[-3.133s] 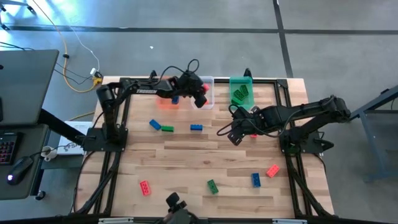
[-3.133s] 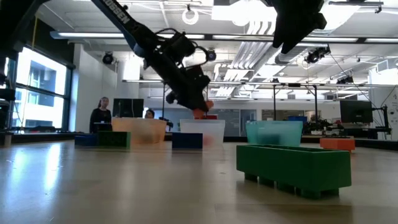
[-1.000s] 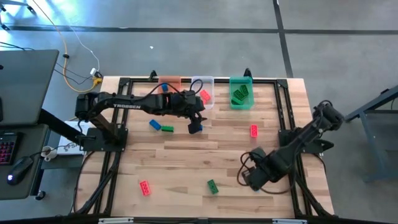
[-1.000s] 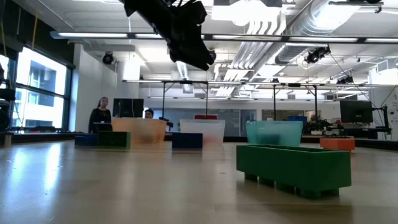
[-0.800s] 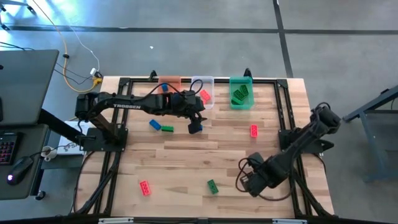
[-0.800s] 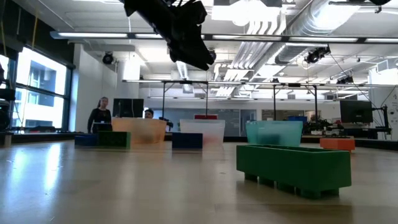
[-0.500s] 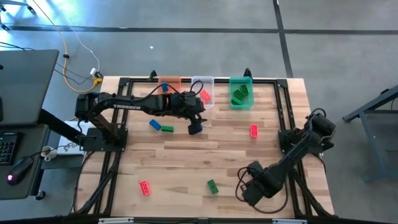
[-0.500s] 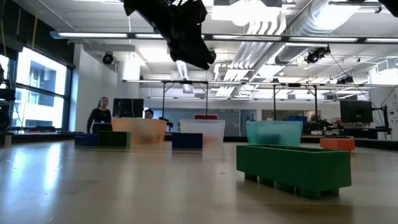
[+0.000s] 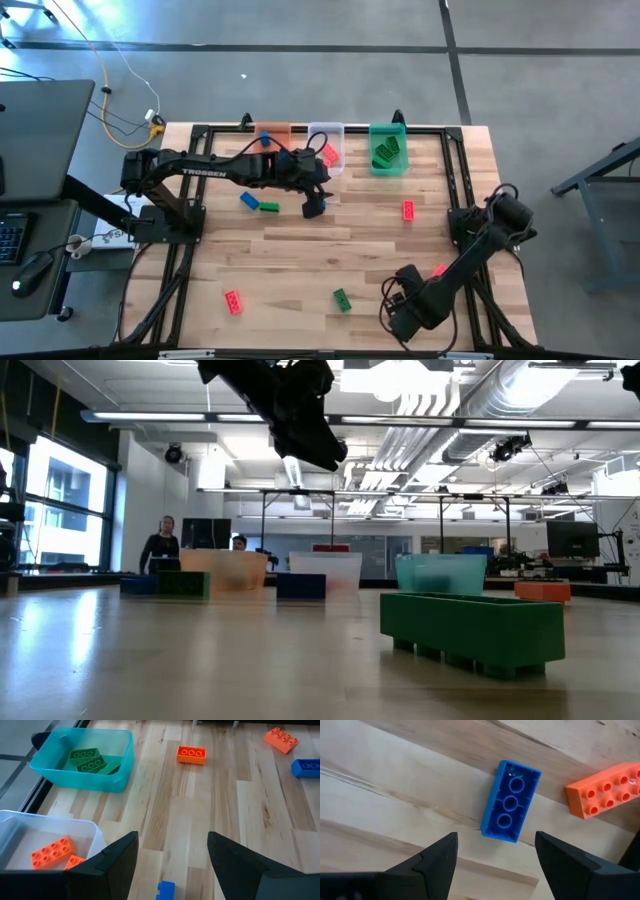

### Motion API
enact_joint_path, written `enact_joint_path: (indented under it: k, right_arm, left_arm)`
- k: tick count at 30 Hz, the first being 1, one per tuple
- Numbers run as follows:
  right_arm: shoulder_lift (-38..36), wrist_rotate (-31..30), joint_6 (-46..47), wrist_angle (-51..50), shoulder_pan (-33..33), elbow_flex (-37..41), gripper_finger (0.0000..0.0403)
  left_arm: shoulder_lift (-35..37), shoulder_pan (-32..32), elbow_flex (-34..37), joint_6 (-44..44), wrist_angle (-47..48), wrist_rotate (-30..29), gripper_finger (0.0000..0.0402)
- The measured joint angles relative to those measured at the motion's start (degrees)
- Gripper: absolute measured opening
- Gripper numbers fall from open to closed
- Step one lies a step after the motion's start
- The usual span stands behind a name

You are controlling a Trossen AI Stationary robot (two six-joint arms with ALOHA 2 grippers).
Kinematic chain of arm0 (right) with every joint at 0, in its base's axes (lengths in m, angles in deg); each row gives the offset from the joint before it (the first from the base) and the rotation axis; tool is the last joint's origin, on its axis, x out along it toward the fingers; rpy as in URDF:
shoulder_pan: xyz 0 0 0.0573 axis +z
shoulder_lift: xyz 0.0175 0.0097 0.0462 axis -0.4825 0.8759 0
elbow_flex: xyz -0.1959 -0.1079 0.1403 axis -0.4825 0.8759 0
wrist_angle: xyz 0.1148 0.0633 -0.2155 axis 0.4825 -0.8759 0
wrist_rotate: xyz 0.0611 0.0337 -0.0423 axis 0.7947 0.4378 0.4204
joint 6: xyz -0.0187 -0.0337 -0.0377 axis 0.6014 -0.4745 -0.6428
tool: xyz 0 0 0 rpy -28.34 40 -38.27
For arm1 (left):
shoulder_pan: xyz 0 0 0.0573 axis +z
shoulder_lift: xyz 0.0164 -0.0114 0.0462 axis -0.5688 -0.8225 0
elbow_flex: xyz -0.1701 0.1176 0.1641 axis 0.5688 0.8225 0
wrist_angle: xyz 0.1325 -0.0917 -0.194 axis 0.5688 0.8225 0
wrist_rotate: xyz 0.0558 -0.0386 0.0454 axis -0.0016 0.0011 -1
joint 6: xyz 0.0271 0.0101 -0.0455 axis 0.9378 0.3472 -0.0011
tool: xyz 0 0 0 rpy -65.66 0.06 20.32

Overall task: Sort & place blocks by color
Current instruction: Put the blue game piece into the orange bin

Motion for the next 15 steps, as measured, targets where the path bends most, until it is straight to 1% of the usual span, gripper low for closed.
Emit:
enact_joint_path:
  k: [3,7,11,15]
  right_arm:
    - [0.68,0.74,0.03,-1.39,0.12,0.00,0.0255]
    - [0.89,-1.98,1.07,-1.58,0.33,0.00,0.0255]
    - [0.99,-3.31,1.91,-2.04,0.33,0.00,0.0255]
    - [2.58,-3.77,2.71,-2.25,0.63,0.00,0.0255]
  left_arm:
    - [-0.01,0.00,0.00,0.00,0.00,0.00,0.0225]
    - [-0.02,-0.11,0.00,0.00,0.00,0.00,0.0225]
    - [-0.02,-0.09,0.00,0.00,0.00,0.00,0.0225]
    - [-0.02,-0.11,0.00,0.00,0.00,0.00,0.0225]
